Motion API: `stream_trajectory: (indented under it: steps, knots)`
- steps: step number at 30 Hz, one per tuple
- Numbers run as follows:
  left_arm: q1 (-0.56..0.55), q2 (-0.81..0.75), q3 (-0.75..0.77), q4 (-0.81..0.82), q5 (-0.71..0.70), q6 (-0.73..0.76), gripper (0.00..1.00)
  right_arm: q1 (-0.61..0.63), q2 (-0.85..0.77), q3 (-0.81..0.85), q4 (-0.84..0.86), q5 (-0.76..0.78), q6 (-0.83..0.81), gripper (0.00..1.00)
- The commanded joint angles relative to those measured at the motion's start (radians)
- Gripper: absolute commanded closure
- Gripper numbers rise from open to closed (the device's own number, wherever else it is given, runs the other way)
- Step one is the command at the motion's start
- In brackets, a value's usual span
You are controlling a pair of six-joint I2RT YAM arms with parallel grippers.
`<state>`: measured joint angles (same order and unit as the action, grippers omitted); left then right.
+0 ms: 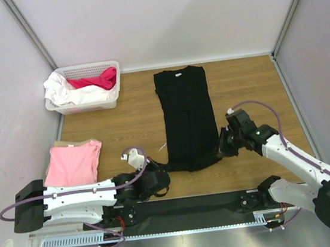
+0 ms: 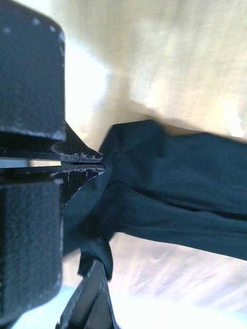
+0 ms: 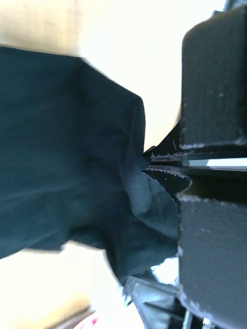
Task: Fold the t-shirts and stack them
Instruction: Fold the tshirt
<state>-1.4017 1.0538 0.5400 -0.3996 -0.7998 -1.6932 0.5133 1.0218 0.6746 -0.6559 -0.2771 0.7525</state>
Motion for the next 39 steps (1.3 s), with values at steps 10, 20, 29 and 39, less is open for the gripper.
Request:
stream_trajectory:
  steps: [10,20,29,39]
  knots:
    - [0.306,0.101,0.139,0.266,0.054,0.47,1.0,-0.225,0.185,0.238,0.225,-0.056,-0.156,1.0]
    - [0.466,0.316,0.336,0.34,0.185,0.642,1.0,-0.303,0.376,0.307,0.363,-0.131,-0.156,1.0]
    - [0.569,0.454,0.413,0.387,0.244,0.684,1.0,-0.36,0.501,0.376,0.432,-0.165,-0.171,1.0]
    - [0.622,0.548,0.462,0.389,0.271,0.691,1.0,-0.374,0.656,0.444,0.47,-0.191,-0.174,1.0]
